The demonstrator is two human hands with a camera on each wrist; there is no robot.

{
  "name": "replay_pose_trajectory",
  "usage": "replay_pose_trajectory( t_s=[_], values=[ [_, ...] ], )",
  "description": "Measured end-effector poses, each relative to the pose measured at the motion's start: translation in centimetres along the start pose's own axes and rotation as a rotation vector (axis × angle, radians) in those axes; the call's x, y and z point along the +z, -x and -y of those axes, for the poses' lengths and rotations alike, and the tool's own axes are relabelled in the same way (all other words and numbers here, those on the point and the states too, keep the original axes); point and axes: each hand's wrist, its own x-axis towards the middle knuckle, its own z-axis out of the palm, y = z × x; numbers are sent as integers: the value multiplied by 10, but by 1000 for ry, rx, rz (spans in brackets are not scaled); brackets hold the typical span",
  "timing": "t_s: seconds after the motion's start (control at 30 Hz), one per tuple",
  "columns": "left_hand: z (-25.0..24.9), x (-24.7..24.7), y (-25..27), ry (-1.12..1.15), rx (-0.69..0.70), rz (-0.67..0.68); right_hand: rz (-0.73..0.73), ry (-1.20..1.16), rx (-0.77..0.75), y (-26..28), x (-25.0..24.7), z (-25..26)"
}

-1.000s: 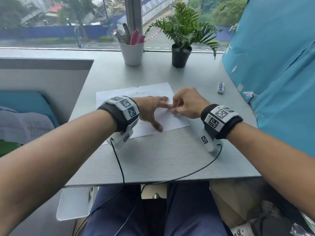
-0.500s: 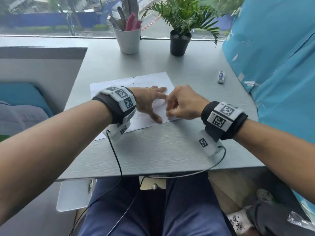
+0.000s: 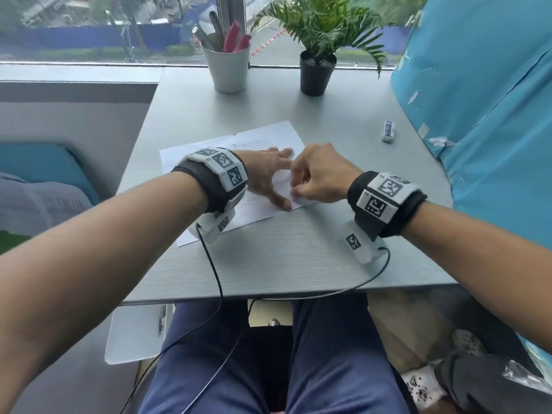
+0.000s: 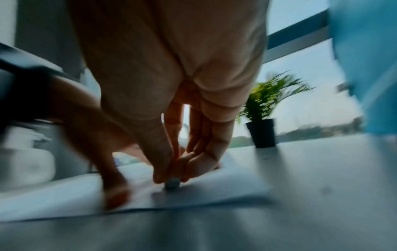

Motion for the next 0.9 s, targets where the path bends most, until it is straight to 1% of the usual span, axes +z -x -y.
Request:
replay_pose_trajectory(
  t_s=[0.03, 0.07, 0.13, 0.17, 0.2, 0.3, 0.33, 0.4, 0.47, 0.5, 0.6, 0.63, 0.73, 0.77, 0.87, 0.9],
  values=[
    [1, 0, 1, -2, 4, 3, 25, -2, -11, 0, 1, 1],
    [0, 0, 1, -7, -2, 7, 23, 11, 17, -4, -4, -3],
    [-3, -1, 1, -19, -18, 4, -44, 29, 109, -13, -18, -15],
    [-4, -1, 2, -18, -24, 1, -68, 36, 131, -15, -20, -18],
    [-4, -1, 2, -14, -25, 0, -63, 32, 124, -13, -16, -15],
    [-2, -2, 2, 13, -6, 12, 37, 7, 0, 0, 1, 4],
    [-2, -2, 3, 5, -4, 12, 42, -1, 6, -1, -1, 2],
    [-6, -3, 4, -22, -15, 11, -22, -12, 103, -10, -14, -11],
    [-8, -3, 4, -21, -30, 3, -79, 22, 147, -15, -18, -15],
    [-7, -4, 4, -12, -31, 7, -61, 19, 125, -13, -13, -10],
    [-5, -4, 4, 3, -4, 12, 47, 13, -10, -1, 3, 8],
    [-6, -4, 4, -5, -10, 15, 46, 27, 0, -3, -2, 5],
    [-11, -3, 6, -25, -47, 18, -59, 50, 111, -17, -19, -15],
    [-11, -3, 6, -20, -51, 19, -63, 53, 110, -16, -17, -13],
    [-7, -3, 5, 3, -23, 29, 48, 10, -37, -3, 2, 7],
    [-6, -3, 4, 1, -21, 32, 70, -3, -42, -3, 1, 5]
  ],
)
